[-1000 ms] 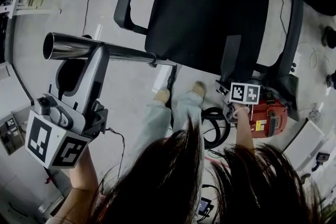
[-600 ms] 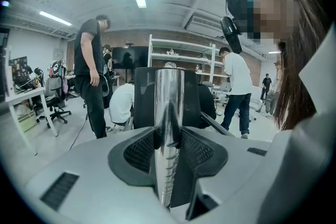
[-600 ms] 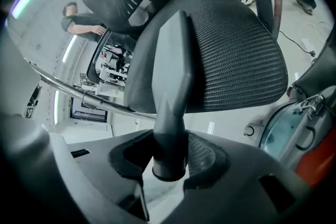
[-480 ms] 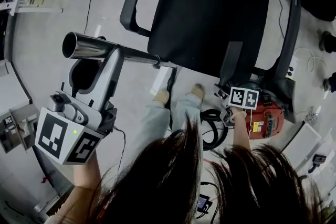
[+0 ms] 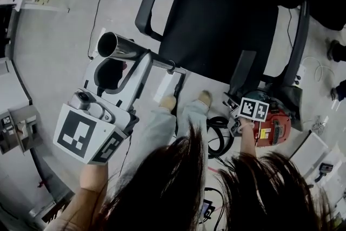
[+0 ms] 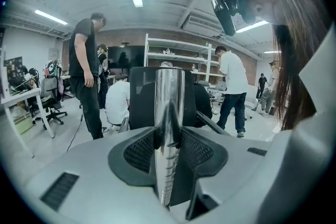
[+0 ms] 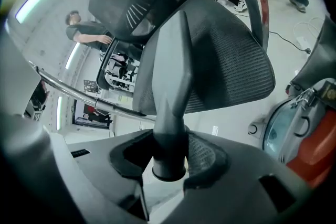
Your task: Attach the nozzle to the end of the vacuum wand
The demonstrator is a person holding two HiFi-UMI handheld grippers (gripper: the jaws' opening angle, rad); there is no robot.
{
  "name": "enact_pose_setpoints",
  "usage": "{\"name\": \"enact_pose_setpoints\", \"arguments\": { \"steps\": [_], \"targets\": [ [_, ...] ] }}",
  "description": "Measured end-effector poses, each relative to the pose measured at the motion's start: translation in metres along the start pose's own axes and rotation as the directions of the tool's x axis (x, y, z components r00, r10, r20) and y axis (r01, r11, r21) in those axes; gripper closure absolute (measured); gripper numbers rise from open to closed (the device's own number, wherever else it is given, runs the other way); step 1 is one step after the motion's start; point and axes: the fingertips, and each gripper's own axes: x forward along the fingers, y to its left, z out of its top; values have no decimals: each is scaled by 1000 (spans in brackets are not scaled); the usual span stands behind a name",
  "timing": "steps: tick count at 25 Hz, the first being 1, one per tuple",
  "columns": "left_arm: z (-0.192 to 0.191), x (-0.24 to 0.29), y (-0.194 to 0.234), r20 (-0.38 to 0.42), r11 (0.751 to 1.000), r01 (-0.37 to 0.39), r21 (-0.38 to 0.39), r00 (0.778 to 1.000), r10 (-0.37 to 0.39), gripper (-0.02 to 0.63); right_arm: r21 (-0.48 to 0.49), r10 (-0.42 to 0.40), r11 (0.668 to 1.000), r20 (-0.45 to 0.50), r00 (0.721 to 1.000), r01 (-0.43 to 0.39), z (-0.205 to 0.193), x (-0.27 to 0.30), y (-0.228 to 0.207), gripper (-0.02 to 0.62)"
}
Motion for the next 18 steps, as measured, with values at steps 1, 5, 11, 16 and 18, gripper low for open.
{"name": "enact_pose_setpoints", "arguments": {
  "steps": [1, 5, 11, 16, 18],
  "targets": [
    [3, 1, -2, 13, 1000, 10, -6, 1000, -9, 456, -1, 2, 1000, 4, 1000, -2, -1, -1, 3, 416],
    [-3, -5, 2, -9, 1000, 0, 28, 1000, 0, 456, -4, 13, 1000, 23, 1000, -13, -8, -5, 16, 416],
    [0, -14, -8, 6, 999, 34, 41, 999, -35, 456, -19, 27, 999, 52, 998, -27, -22, -12, 46, 416],
    [-3, -26, -18, -3, 996, 70, 56, 998, -70, 456, -8, 55, 998, 86, 995, -55, -33, -18, 70, 416],
    [-4, -30, -23, 0, 994, 87, 63, 996, -88, 456, -3, 62, 998, 102, 993, -62, -37, -21, 77, 416]
  ]
}}
